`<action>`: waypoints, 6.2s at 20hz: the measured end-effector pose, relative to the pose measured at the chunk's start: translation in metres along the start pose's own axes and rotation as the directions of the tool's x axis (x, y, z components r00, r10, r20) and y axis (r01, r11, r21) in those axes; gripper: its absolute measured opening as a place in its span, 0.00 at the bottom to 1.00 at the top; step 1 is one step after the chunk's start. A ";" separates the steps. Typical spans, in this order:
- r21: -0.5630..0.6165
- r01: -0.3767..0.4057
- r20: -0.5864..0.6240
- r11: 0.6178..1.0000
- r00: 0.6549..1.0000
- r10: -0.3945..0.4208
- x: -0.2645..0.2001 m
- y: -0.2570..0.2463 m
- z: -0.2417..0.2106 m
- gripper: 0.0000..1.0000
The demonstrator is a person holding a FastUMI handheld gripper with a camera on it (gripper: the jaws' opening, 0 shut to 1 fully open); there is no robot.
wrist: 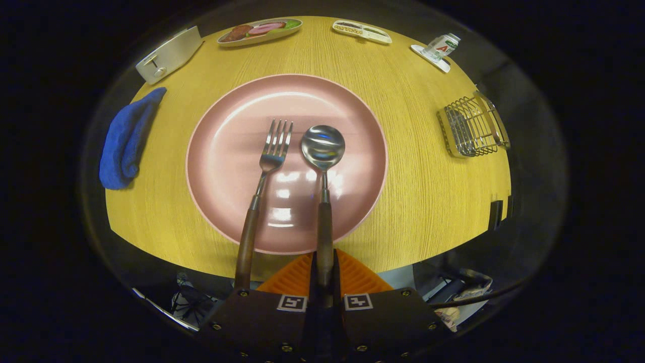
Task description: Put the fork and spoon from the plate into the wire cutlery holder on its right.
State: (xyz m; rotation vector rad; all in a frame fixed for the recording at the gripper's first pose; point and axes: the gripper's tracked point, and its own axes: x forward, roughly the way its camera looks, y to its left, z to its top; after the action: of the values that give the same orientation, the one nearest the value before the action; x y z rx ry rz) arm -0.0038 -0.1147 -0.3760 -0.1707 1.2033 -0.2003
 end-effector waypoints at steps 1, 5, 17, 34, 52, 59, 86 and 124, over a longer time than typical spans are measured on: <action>-0.008 0.002 0.013 1.000 1.000 -0.002 -0.003 0.000 0.002 0.12; -0.029 0.006 0.059 1.000 0.998 -0.005 -0.018 -0.004 0.018 0.13; -0.105 0.017 0.237 0.994 0.972 0.008 -0.058 0.003 0.069 0.04; 0.105 0.052 0.341 0.993 0.936 -0.085 -0.116 -0.078 0.131 0.03; 0.411 0.072 0.249 0.909 0.950 -0.188 -0.083 -0.222 0.139 0.03; 0.394 0.072 0.181 0.916 0.971 -0.154 -0.060 -0.228 0.122 0.03; 0.038 0.012 0.302 0.999 0.953 -0.023 -0.089 -0.028 0.129 0.46; -0.069 -0.108 0.011 0.992 0.994 0.109 0.013 0.062 0.057 0.04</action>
State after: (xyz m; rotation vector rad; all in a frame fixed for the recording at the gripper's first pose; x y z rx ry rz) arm 0.0577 -0.0565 -0.3824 -0.1655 1.2016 -0.0626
